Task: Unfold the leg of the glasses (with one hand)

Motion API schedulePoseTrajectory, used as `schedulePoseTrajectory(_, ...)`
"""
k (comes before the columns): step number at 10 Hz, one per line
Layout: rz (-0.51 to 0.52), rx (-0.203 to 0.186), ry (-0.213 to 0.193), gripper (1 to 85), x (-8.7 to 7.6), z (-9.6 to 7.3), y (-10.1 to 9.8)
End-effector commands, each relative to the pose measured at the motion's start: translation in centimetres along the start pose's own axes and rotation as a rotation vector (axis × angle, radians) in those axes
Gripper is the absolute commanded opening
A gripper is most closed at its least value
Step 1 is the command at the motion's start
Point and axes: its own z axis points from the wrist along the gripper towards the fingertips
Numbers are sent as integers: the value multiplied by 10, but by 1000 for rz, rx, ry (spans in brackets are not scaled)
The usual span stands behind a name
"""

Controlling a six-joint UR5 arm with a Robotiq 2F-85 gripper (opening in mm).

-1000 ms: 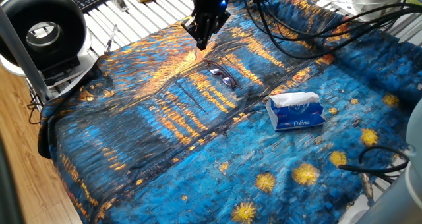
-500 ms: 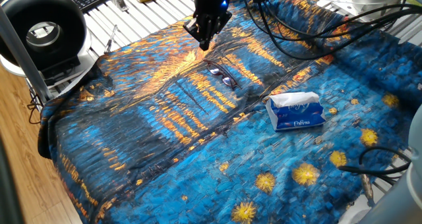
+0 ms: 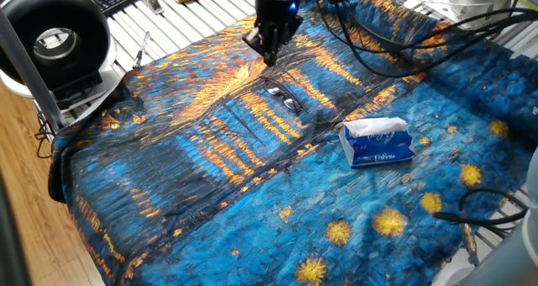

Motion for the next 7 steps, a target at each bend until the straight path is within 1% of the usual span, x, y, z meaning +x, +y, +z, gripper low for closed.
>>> schedulePoseTrajectory(1, -3, -14, 42, 10, 23, 6, -3)
schedulePoseTrajectory(3, -19, -28, 16, 10, 28, 15, -7)
schedulePoseTrajectory(5, -33, -25, 5, 10, 31, 16, -12)
schedulePoseTrajectory(7, -53, -2, -7, 10, 29, 18, -19)
